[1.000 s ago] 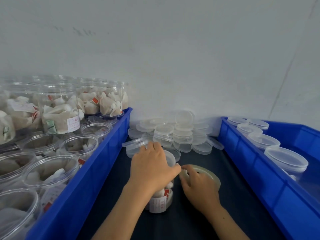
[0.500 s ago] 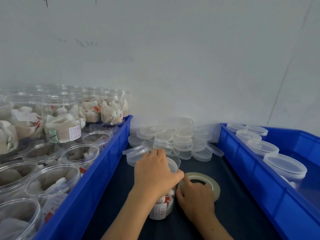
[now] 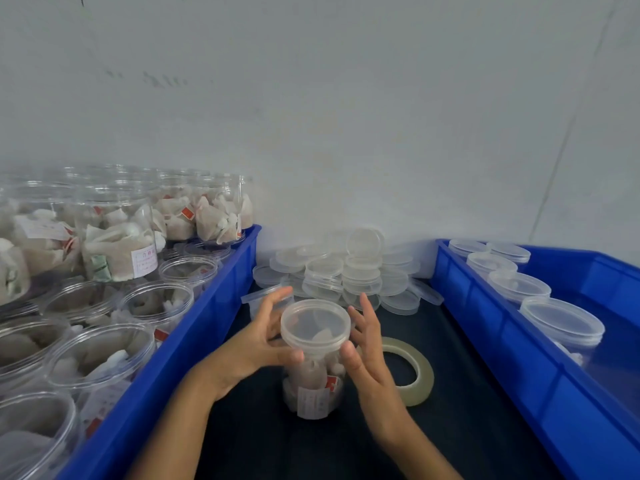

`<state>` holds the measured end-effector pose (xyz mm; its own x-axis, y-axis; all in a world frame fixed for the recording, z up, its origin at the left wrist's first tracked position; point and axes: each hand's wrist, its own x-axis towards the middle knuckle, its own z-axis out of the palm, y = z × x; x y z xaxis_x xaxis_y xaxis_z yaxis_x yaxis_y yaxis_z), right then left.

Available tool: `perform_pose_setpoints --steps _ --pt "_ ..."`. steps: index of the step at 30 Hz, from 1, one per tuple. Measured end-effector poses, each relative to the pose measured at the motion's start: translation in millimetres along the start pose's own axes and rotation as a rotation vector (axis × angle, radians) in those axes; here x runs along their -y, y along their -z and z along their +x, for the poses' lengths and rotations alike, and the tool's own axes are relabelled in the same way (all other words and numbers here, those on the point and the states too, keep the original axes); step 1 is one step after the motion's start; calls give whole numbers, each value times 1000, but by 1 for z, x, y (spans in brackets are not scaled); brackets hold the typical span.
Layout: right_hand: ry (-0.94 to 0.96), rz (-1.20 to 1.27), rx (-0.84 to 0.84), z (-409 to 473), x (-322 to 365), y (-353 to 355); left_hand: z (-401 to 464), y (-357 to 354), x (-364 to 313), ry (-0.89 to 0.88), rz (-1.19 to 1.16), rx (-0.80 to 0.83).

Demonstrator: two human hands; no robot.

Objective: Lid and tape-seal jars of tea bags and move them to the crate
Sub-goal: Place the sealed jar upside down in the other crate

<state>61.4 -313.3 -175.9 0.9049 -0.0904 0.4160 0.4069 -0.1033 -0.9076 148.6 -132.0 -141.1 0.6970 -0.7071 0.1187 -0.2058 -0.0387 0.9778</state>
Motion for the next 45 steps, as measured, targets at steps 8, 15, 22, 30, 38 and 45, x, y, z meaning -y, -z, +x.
perform_pose_setpoints --steps 8,15,22,30,38,45 --pt "1 40 21 -3 -8 -17 7 -9 18 105 196 143" --pt "-20 85 -80 0 8 -4 19 -35 17 -74 104 -6" --pt "-20 33 -210 18 56 22 42 -70 -19 -136 124 -237" --pt "-47 -217 -497 65 129 101 118 -135 -87 -210 73 -234" --pt "-171 -130 -755 97 147 216 223 -219 -117 -241 237 -250" --pt "-167 -370 -906 120 128 304 309 -275 -130 -243 467 -187"
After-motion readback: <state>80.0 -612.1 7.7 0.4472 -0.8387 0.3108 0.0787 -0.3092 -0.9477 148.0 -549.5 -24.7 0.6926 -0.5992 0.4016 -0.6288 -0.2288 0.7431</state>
